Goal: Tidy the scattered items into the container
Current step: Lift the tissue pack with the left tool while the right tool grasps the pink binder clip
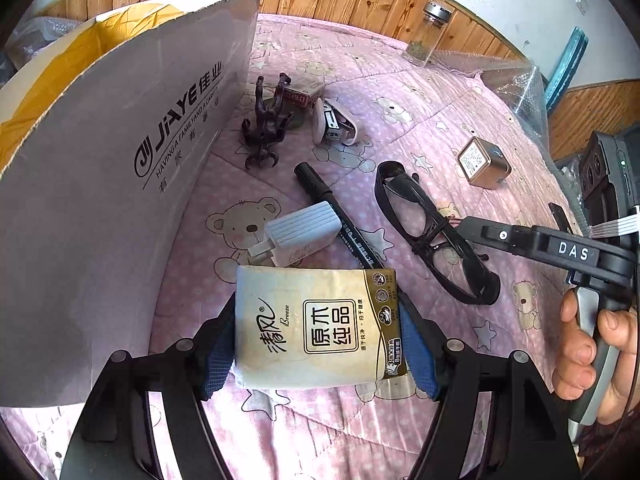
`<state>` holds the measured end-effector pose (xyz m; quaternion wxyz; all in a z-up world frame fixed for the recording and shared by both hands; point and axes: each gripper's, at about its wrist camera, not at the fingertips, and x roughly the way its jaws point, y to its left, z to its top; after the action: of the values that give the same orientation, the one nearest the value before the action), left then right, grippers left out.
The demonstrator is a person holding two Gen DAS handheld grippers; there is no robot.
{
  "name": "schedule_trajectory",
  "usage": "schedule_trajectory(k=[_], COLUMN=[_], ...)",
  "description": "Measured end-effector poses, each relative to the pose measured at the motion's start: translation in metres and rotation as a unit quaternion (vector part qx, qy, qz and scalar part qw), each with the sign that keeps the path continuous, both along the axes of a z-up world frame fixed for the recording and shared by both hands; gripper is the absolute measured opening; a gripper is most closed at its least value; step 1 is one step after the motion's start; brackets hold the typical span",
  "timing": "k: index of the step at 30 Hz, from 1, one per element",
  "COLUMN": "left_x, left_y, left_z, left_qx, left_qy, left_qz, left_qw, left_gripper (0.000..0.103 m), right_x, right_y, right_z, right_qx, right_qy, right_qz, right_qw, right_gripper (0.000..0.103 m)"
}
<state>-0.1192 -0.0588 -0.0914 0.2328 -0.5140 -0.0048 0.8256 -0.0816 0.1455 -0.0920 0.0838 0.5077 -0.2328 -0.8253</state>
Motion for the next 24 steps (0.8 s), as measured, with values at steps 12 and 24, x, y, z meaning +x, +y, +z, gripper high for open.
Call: schedule_trajectory(k=[12,24], left_x=[-0.002,0.001], left_y=[0.009,0.010], left_z=[-0.008,-0.007], left_qx=[-0.003,0.001], left_qy=[-0.005,-0.007], left_qz=[-0.012,-0.016], left_qw=[0.9999,0.9999], left_gripper=[0.073,0.073], right_x=[-0.019,0.003], right_y=[-0.030,-0.041], right_z=[-0.002,0.000], right_qx=[0.131,0.169], right_qy=[0.026,0.027], right_qz=[0.061,0.090], right_qw=[0.989,0.981], right_gripper=[0.029,0.030])
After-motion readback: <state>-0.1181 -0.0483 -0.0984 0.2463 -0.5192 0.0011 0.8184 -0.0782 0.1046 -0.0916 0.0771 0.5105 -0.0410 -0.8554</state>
